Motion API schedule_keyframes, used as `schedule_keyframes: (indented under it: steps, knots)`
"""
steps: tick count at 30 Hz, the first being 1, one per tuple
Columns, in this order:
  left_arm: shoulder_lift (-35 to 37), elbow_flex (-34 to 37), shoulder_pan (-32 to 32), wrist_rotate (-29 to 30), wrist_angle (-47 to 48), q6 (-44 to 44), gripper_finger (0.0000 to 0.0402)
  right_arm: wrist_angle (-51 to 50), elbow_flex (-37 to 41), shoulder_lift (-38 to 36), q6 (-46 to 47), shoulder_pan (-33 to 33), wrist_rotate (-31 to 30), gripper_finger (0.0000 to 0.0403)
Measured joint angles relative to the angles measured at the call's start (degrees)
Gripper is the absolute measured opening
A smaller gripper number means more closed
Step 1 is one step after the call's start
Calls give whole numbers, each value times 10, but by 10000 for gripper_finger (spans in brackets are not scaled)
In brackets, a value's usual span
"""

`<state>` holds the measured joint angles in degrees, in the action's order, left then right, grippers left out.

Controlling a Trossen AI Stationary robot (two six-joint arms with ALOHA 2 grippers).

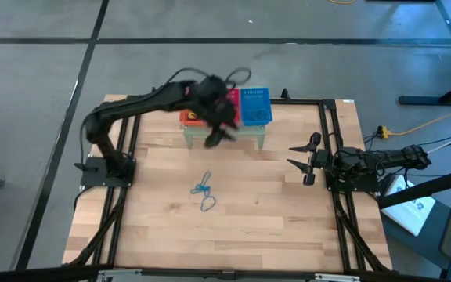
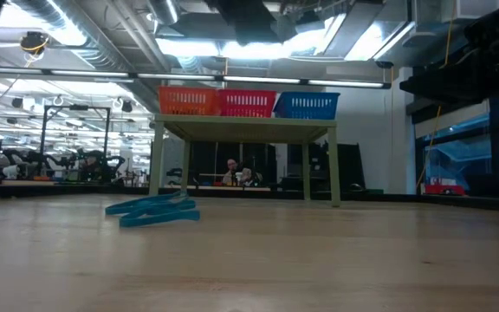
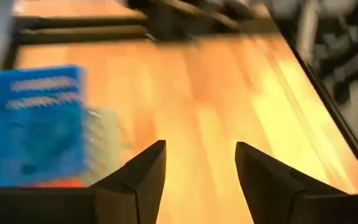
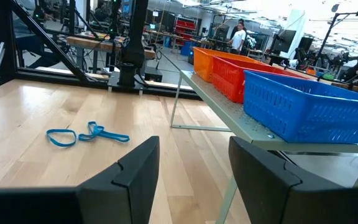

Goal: Pick & Place Office Desk Supplies
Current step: Put the blue rubber band into the blue bin on the shelf

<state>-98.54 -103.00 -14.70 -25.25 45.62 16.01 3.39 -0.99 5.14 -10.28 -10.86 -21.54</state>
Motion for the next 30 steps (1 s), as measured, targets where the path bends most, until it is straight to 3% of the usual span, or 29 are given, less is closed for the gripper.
schedule_keyframes:
  steps: [4, 9, 14, 24, 30]
  knots:
    - [56, 3, 80, 95, 106, 16, 188, 0, 0, 0, 0, 0, 0, 195]
    - [80, 5, 160, 211, 185, -83, 206, 0, 0, 0, 0, 0, 0, 195]
    - [65, 5, 228, 266, 219, -163, 222, 0, 0, 0, 0, 0, 0, 195]
    - [-22, 6, 337, 298, 137, -231, 219, 0, 0, 0, 1, 0, 0, 195]
    - [5, 5, 377, 343, 45, -252, 219, 0, 0, 0, 2, 0, 0, 195]
